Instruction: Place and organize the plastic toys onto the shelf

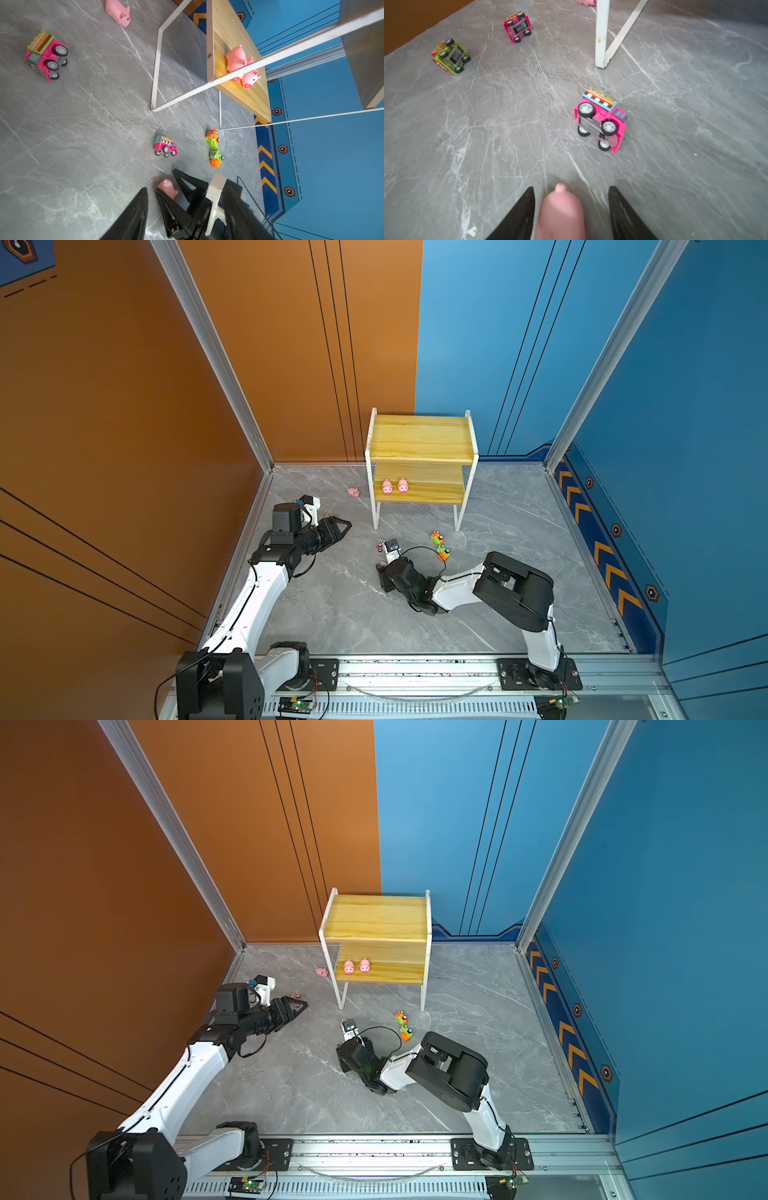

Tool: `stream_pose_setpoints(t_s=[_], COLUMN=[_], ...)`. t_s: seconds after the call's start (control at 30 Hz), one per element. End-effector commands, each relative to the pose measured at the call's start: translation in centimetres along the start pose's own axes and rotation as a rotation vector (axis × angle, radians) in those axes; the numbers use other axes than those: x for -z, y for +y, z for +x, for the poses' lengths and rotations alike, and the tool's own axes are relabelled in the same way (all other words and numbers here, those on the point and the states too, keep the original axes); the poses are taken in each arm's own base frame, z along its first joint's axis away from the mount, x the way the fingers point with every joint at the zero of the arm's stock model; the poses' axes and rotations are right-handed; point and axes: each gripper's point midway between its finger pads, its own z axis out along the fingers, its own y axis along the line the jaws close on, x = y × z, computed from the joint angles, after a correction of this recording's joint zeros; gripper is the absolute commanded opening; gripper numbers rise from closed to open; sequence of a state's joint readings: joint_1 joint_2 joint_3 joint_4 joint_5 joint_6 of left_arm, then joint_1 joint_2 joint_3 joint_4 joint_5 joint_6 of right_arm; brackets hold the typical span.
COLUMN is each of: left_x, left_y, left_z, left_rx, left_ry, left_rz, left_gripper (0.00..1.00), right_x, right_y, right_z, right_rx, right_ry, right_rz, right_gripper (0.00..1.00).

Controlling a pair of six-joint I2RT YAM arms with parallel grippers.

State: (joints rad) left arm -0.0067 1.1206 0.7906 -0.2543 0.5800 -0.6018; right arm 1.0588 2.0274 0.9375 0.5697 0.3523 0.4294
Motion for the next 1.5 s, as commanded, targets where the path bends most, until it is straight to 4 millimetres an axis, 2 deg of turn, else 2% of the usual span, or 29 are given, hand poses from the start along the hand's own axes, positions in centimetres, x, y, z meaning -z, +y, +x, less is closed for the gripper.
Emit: stream_pose_setpoints(t_s=[0.0,0.23,0.47,0.63,0.77,0.93,1.07,1.13,1.23,1.47], left_x=[-0.1,-0.1,-0.2,-0.3,-0.3,-0.3,-0.6,-0.6,-0.7,-0.7], left_y=[0.4,0.6,0.8,0.8,0.7,0.5,0.3,0.3,0.1,-0.3], left_z=[0.0,-0.1,0.0,-0.1,-0.1,-0.1,0.0,0.1,0.2,0.5], left_rx=[0.0,0.004,0.006,0.007,0.01,0.006,0.004,0.0,-0.005,-0.018], left_ry=[-0.001,-0.005,0.0,0.0,0.0,0.003,0.012,0.014,0.015,0.019], left_rz=[-0.003,-0.007,-0.012,-0.013,-0.01,-0.006,-0.004,-0.005,-0.003,0.004], left_gripper=[0.59,0.59,0.59,0.59,0.59,0.59,0.59,0.59,0.59,0.59], right_x=[-0.6,-0.4,2.0,5.2,8.0,11.8,13.6,13.7,12.9,10.2], right_y=[0.3,1.0,2.0,0.8,-2.9,-10.3,-16.4,-19.7,-22.8,-24.7], right_z=[1.0,0.5,-1.9,-3.6,-3.6,-3.9,-3.1,-1.9,0.2,2.3], right_rx=[0.002,0.031,0.061,0.066,0.084,-0.006,-0.16,-0.243,-0.295,-0.284], right_ry=[0.057,0.05,-0.019,-0.001,0.027,0.005,-0.009,0.027,0.117,0.185], right_rz=[-0.002,-0.016,-0.1,-0.156,-0.086,0.098,0.226,0.295,0.363,0.429], right_gripper=[0.5,0.33,0.32,0.32,0.32,0.33,0.33,0.33,0.33,0.33])
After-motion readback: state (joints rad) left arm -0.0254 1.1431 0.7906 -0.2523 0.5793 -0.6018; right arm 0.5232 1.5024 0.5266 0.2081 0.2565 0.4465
